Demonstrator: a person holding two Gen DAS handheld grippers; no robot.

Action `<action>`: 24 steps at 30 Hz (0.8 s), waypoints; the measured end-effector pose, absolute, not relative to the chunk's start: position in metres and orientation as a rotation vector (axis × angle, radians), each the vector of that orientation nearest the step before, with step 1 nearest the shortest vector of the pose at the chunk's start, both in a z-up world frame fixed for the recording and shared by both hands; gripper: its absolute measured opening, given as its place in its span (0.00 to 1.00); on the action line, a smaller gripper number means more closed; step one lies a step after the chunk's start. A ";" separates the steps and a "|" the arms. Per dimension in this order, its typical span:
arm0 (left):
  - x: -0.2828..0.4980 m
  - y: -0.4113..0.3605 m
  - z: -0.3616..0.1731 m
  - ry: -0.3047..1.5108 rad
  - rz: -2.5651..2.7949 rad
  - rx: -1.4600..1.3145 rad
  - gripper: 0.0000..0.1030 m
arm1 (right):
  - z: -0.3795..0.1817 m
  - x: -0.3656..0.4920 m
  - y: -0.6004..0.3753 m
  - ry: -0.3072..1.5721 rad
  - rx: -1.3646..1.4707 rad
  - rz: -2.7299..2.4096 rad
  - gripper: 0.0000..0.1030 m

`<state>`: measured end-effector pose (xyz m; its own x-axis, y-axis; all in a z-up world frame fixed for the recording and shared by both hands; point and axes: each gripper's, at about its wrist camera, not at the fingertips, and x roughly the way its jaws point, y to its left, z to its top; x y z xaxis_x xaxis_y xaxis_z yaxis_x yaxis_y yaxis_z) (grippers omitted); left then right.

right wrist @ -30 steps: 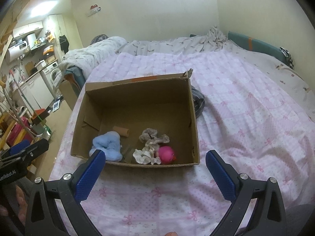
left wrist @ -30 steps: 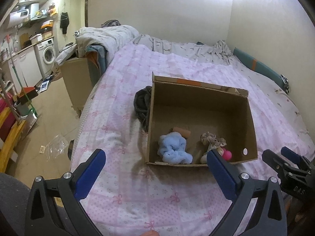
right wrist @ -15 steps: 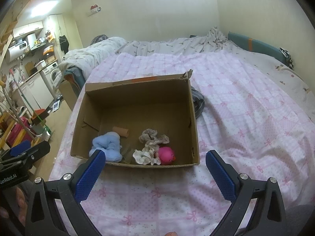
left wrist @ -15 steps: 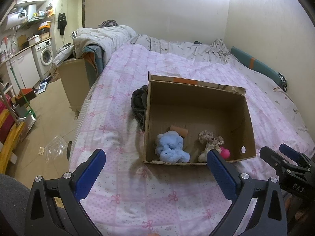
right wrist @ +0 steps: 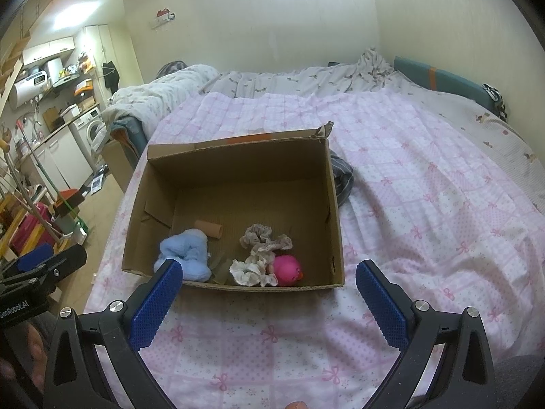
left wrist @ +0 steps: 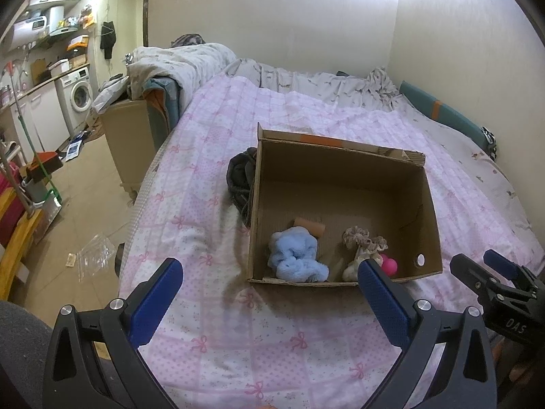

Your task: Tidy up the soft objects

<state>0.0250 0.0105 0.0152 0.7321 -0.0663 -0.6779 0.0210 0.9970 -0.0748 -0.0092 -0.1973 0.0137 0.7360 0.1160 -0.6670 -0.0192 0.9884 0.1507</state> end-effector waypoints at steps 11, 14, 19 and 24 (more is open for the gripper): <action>0.025 0.011 0.015 0.748 -0.049 -0.065 1.00 | 0.014 -0.009 -0.198 0.740 0.137 0.074 1.00; 0.025 0.010 0.015 0.749 -0.051 -0.066 1.00 | 0.014 -0.009 -0.198 0.739 0.138 0.074 1.00; 0.024 0.009 0.013 0.754 -0.051 -0.069 1.00 | 0.014 -0.009 -0.198 0.740 0.137 0.075 1.00; 0.024 0.009 0.012 0.754 -0.054 -0.071 1.00 | 0.015 -0.009 -0.198 0.737 0.136 0.077 1.00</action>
<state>0.0235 0.0093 0.0116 0.7275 -0.0746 -0.6821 0.0235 0.9962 -0.0840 -0.0086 -0.1977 0.0146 0.7383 0.1176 -0.6641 -0.0224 0.9884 0.1502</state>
